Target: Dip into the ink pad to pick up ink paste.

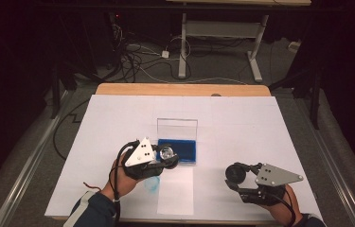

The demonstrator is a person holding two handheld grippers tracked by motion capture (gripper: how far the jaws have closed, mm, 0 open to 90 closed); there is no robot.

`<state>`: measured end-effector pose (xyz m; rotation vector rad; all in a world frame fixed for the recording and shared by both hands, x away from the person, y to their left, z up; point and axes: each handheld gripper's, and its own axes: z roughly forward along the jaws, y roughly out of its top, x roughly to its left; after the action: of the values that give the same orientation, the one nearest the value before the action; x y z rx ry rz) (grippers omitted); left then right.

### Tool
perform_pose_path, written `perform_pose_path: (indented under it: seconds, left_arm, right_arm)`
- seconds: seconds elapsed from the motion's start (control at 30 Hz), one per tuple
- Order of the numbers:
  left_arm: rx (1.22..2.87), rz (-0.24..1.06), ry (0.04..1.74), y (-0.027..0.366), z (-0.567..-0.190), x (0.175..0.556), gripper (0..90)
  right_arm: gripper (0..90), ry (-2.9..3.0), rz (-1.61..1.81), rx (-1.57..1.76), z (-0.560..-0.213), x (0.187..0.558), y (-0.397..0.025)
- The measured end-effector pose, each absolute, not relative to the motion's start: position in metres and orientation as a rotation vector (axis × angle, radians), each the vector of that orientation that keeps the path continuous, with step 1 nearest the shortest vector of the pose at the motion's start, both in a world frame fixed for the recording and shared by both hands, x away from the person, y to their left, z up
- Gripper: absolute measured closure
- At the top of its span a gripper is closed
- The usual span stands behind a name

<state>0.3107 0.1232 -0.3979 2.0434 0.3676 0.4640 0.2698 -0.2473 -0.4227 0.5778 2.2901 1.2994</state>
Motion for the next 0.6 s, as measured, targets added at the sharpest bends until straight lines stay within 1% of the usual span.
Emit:
perform_pose_path:
  seconds: [0.3,0.6]
  left_arm:
    - [2.062,0.425,0.333,0.122,-0.404,0.3,54.3]
    - [2.057,0.415,0.306,0.118,-0.407,0.292,54.3]
  right_arm:
    - [37.8,2.291,1.293,0.583,-0.423,0.269,-0.247]
    - [37.8,2.295,1.294,0.581,-0.423,0.268,-0.247]
